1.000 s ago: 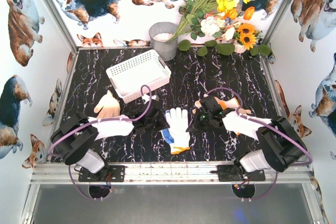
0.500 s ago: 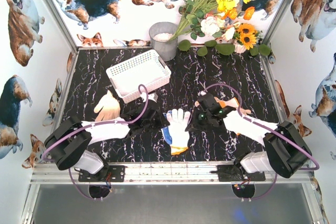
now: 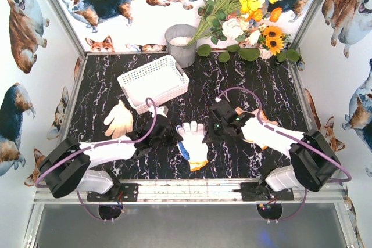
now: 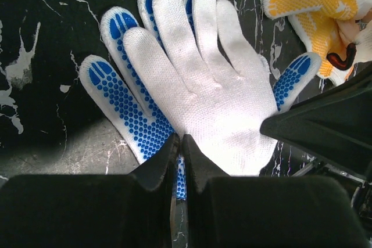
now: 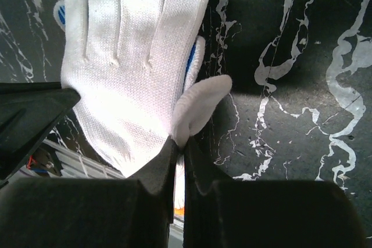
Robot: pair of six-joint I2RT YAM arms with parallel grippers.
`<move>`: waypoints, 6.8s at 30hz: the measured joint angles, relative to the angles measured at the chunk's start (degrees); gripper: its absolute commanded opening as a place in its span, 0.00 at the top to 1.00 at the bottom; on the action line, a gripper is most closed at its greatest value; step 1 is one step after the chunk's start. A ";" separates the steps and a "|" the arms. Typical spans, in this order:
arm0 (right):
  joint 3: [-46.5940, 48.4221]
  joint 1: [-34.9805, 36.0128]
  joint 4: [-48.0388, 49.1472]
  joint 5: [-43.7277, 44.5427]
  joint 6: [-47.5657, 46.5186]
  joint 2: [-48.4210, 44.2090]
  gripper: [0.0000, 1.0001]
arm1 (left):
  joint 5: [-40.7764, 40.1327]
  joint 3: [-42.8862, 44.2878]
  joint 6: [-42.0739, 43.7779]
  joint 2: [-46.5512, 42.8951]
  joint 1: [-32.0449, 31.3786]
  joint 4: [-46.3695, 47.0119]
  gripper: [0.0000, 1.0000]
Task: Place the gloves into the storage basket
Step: Pair the glove with the glove.
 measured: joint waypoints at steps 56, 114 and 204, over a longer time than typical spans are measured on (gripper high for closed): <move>2.56 1.40 -0.46 2.29 -2.62 5.84 1.00 | -2.51 -2.45 -0.37 -1.18 0.00 -1.57 1.00; 15.56 5.55 -5.01 4.44 -8.68 18.16 0.56 | -8.09 -3.76 -2.64 -4.94 0.46 -9.51 0.36; 23.39 30.95 -6.01 23.91 -13.07 23.56 0.60 | 18.03 9.46 24.15 7.87 23.74 -18.97 0.75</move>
